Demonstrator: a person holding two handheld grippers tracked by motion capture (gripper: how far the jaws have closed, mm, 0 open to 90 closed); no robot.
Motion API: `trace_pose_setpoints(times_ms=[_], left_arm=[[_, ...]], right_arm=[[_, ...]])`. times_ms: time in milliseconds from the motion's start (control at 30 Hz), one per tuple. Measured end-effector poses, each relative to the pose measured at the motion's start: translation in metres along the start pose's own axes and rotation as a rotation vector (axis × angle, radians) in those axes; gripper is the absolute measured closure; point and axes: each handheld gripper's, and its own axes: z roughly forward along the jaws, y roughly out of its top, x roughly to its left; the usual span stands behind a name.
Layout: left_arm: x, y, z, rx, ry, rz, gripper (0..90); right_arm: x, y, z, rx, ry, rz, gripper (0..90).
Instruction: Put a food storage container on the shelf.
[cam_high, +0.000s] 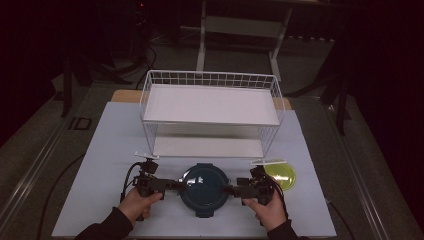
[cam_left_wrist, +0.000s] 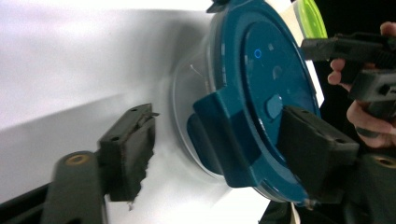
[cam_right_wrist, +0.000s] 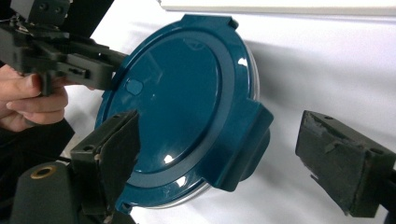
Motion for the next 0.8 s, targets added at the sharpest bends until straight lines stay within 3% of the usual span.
trace_pose_setpoints(times_ms=[167, 200, 233, 300, 600, 767, 800], left_arm=[[0.005, 0.000, 0.002, 0.018, -0.024, -0.041, 36.4], [0.007, 0.000, 0.002, 0.024, -0.043, -0.065, 36.4], [0.007, 0.000, 0.002, 0.025, -0.048, -0.068, 39.3], [0.008, 0.001, 0.002, 0.029, -0.066, -0.086, 41.5], [0.009, 0.003, 0.005, 0.036, -0.093, -0.109, 48.4], [0.010, 0.004, 0.005, 0.042, -0.104, -0.119, 50.4], [0.012, 0.004, 0.005, 0.048, -0.117, -0.128, 50.4]], right_arm=[[-0.004, -0.001, 0.003, 0.012, 0.006, 0.029, 16.5], [-0.005, -0.001, 0.003, 0.011, 0.006, 0.038, 18.1], [-0.008, -0.001, 0.002, 0.013, 0.023, 0.065, 21.4], [-0.010, -0.001, 0.002, 0.019, 0.021, 0.075, 24.6], [-0.017, -0.004, 0.005, 0.050, 0.001, 0.150, 41.0], [-0.021, -0.005, 0.008, 0.080, 0.028, 0.202, 41.8], [-0.022, -0.004, 0.010, 0.101, 0.052, 0.232, 42.9]])
